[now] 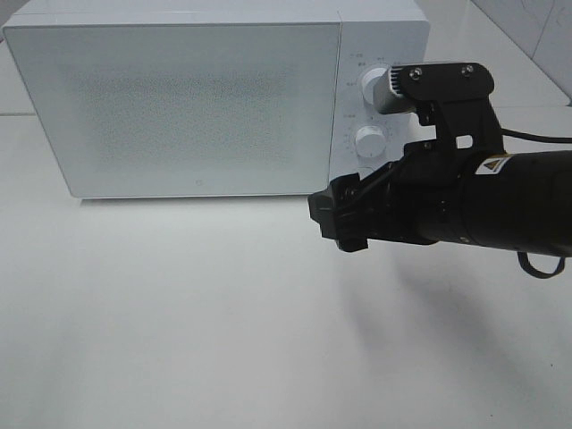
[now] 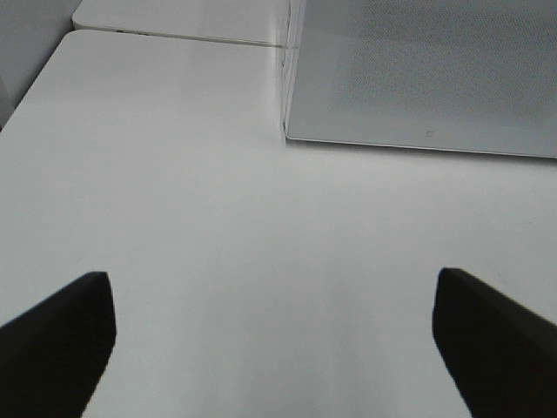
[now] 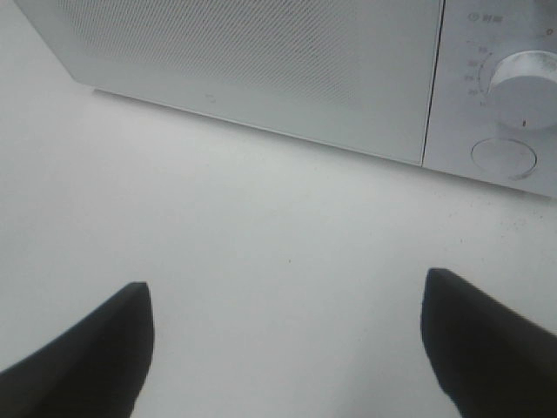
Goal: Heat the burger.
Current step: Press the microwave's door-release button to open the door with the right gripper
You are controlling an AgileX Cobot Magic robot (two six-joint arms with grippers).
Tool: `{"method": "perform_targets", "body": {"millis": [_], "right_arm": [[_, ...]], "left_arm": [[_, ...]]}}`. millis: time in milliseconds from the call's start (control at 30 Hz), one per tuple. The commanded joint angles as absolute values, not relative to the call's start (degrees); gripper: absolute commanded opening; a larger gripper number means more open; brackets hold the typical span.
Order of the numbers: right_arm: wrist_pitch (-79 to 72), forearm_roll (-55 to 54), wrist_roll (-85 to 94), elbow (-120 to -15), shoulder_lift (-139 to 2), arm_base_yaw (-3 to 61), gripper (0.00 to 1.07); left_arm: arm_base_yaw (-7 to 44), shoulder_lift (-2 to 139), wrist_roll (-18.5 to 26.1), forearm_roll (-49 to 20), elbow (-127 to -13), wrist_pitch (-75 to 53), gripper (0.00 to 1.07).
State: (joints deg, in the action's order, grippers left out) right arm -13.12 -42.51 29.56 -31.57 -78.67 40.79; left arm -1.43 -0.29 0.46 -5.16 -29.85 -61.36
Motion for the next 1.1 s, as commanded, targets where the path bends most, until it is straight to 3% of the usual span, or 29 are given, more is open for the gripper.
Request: {"method": "perform_targets", "body": {"millis": [33, 200, 300, 400, 767, 1100], "right_arm": [[-8.14, -41.54, 30.42, -31.63, -76.78, 38.73, 0.77], [6.25, -34.09, 29.05, -31.63, -72.59, 30.48, 0.76], [7.85, -32.89, 28.25, -31.63, -71.79, 29.79, 0.76], [16.04, -23.78, 21.31, -31.63, -67.09, 27.44, 0.76], [35.41, -5.21, 4.53, -37.13, -50.48, 27.33, 0.76], [46.12, 0.0, 0.0, -37.53, -39.76, 27.33, 0.76]], "left_arm": [[-1.66, -1.38, 0.0, -5.56, -29.62, -61.42, 0.91], [-1.66, -1.38, 0.0, -5.56, -29.62, -61.42, 0.91], [-1.66, -1.38, 0.0, -5.56, -29.62, -61.42, 0.91], [-1.66, -1.38, 0.0, -5.56, -29.62, -61.42, 0.91], [-1.66, -1.38, 0.0, -5.56, -29.62, -61.42, 0.91], [-1.66, -1.38, 0.0, -5.56, -29.62, -61.42, 0.91]]}}
